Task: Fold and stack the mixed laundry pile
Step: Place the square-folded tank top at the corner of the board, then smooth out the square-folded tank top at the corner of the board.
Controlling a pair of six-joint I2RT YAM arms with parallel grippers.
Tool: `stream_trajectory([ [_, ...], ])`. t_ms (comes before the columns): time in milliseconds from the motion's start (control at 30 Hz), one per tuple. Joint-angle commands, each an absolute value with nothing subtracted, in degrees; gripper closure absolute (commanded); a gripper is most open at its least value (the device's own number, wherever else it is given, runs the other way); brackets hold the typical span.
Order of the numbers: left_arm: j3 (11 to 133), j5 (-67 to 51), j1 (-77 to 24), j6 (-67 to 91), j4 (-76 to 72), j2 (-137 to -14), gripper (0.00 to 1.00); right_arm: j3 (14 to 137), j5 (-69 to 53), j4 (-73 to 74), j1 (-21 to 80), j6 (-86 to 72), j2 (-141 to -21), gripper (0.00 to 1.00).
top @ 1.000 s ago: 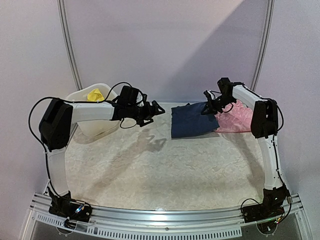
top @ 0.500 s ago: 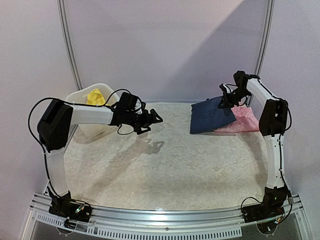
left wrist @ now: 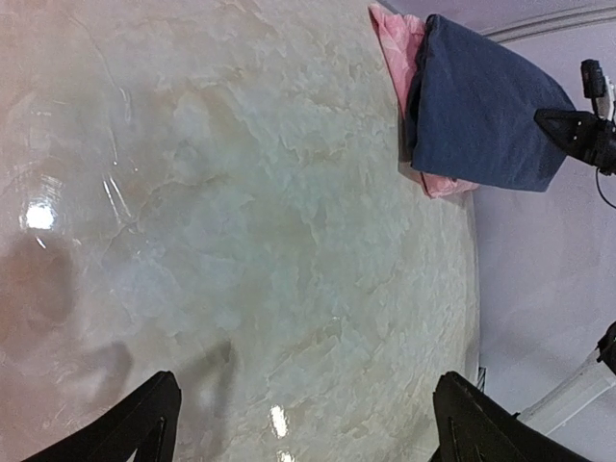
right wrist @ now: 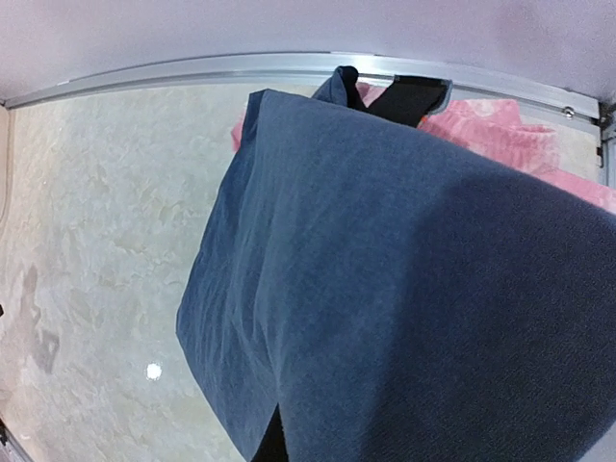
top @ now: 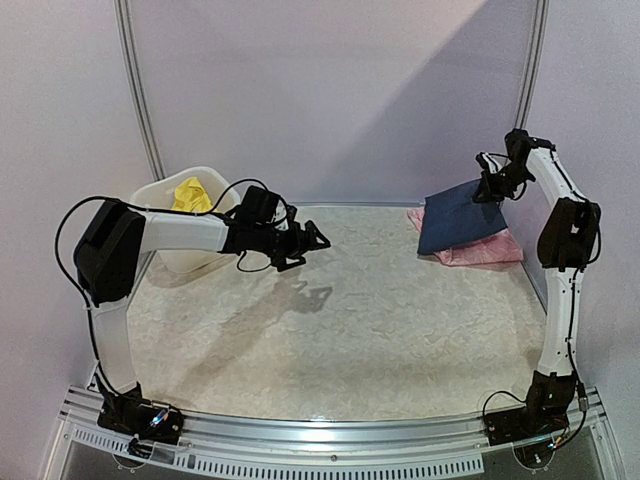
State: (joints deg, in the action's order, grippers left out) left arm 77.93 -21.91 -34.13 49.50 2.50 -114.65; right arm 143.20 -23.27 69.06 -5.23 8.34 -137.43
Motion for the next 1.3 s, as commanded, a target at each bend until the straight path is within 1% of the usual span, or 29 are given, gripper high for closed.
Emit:
stream_trajectory([
  [0,77.26,-22.39,-34.96,48.66,3.65,-112.56,0.07,145.26,-24.36,67.74,-7.83,7.85,-134.34,1.0],
  [133,76.71,-22.45,-35.15,48.6,3.66,-112.21,0.06,145.94,-23.56,67.7,-9.64,8.51,-135.6,1.0],
  [300,76.45,-22.71,-35.71,48.78,3.5,-112.61,0.06,147.53,-15.37,66.85,-9.74,14.19,-139.49,1.0],
  [367,76.59,-22.76,-36.08,48.86,3.49,-112.9,0.06,147.65,-13.86,65.68,-9.74,15.85,-141.34,1.0],
  [433,76.87,-22.85,-36.41,49.0,3.57,-113.25,0.06,147.65,-13.27,64.41,-9.7,16.24,-142.58,0.95],
  [633,77.68,-23.03,-37.21,49.35,4.02,-113.77,0.06,147.59,-9.6,58.91,-9.76,15.3,-143.85,0.93],
  [700,77.78,-23.03,-37.34,49.31,4.21,-113.79,0.06,147.59,-8.24,57.29,-9.75,15.38,-144.01,0.9],
  [767,77.62,-23.03,-37.52,49.37,4.22,-113.79,0.06,147.56,-7.4,55.78,-9.75,15.53,-144.13,0.81],
  [833,77.37,-23.03,-37.66,49.47,4.12,-113.89,0.06,147.57,-7.18,54.11,-9.72,15.31,-144.35,0.76],
  [867,77.28,-23.03,-37.76,49.6,4.03,-113.94,0.06,147.57,-7.16,53.38,-9.74,15.23,-144.46,0.7],
  [967,77.3,-23.2,-38.09,49.96,3.66,-114.17,0.06,147.52,-6.95,52.31,-9.74,14.0,-144.28,0.48],
  [1033,77.41,-23.22,-38.29,49.97,3.72,-114.01,0.06,147.35,-6.76,52.8,-9.71,13.3,-143.44,0.42],
  [1133,77.79,-22.23,-38.62,48.53,5.11,-113.26,0.06,145.42,-6.22,53.75,-9.68,12.93,-141.04,0.39],
  [1200,78.63,-20.27,-38.67,45.62,8.19,-112.31,0.06,140.2,-5.84,53.41,-9.7,12.96,-136.64,0.35],
  [1233,79.5,-18.69,-38.67,43.47,11.67,-111.75,0.05,136.98,-5.19,52.58,-9.7,13.07,-134.62,0.31],
  [1267,80.65,-15.26,-38.67,40.34,15.13,-111.12,0.03,132.83,-4.33,51.01,-9.72,13.26,-130.83,0.26],
])
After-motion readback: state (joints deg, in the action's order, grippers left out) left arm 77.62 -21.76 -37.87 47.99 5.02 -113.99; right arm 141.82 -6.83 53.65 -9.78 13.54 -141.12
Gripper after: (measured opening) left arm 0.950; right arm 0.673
